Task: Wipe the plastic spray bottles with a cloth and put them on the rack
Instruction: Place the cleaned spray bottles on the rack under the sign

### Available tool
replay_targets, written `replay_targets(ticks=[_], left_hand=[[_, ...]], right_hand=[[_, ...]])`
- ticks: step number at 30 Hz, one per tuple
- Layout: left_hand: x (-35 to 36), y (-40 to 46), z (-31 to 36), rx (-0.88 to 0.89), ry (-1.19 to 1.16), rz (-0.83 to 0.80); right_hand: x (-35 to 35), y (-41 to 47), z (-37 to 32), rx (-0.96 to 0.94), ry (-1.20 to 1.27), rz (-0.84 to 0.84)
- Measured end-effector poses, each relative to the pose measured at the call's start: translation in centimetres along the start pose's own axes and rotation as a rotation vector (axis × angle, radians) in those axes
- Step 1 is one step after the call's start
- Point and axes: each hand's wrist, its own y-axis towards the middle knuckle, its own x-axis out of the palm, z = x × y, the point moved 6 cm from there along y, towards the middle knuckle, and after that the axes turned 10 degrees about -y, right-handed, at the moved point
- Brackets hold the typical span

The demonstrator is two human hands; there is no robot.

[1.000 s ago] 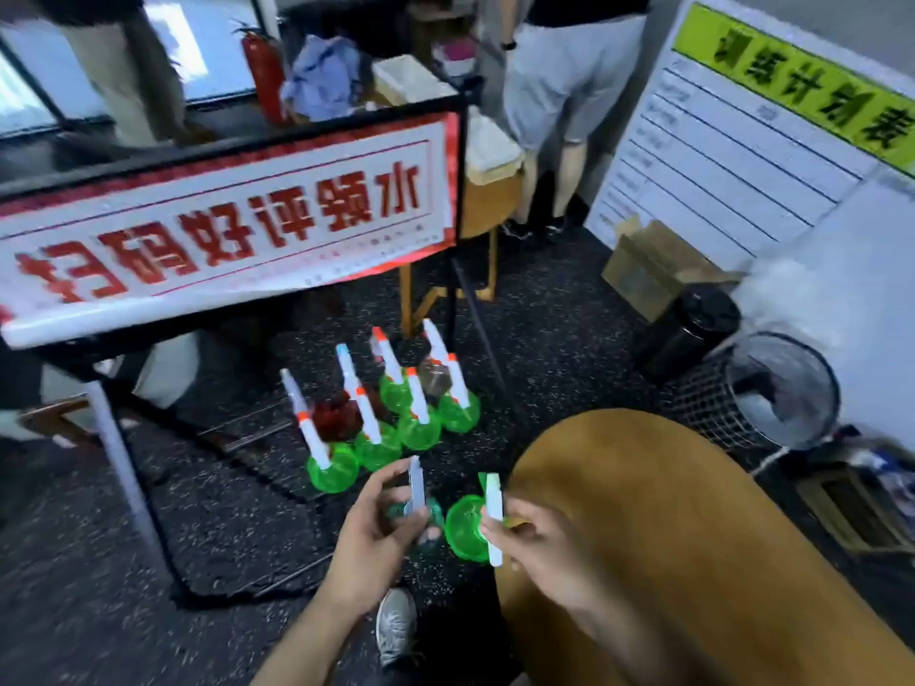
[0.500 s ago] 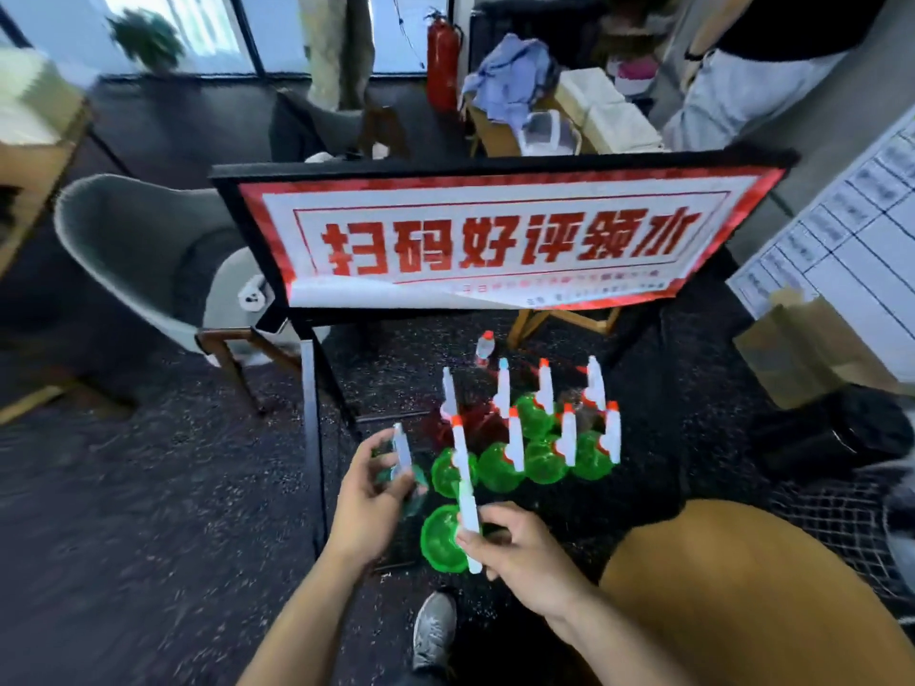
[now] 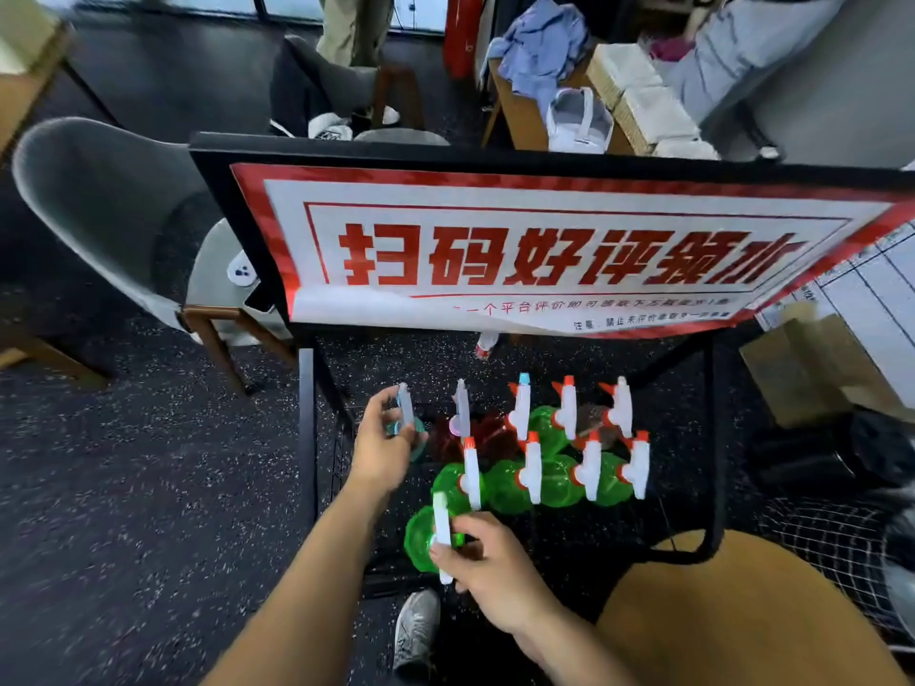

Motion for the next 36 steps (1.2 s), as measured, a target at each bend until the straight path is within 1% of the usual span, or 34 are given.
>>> replay_targets(ticks=[3,6,9,18,24,30,33,36], left_hand=[[0.2,0.8,0.2,-0.033,-0.011,-0.017],[0.0,1.3,-0.1,-0.055,-0.021,-0.027],[-0.9,1.6,-0.3,-0.030,0.016,0.002],[-1.5,2.7,-0.7,-0.043,0.055,-0.014],[-1.9,2.4,-0.5,-0.039,0.067,-0.025],[-2.8,1.8,-0.2,-0.025,0.166,0.051],[-3.0,1.3,0.0,-0.020,0.173,0.058],[-3.0,0.3,0.7,0.037,0.211,0.066]], right_hand=[[0.5,1.2,-0.5,0.018,0.002,-0.003],[1.2,2.6,-1.2,0.019,0.022,-0.042],[1.6,3.7,-2.0,0.002,0.025,-0.053],[2.5,7.4,-2.4,0.046,-0.072,0.004],[3.5,8.6,-1.6,0.034,-0.155,0.031],[3.8,9.0,-1.9,0.040,-0.158,0.047],[3.8,8.7,-2.1,0.034,-0.162,0.036],[2.9,7.7,-1.9,0.031,-0.150,0.045]])
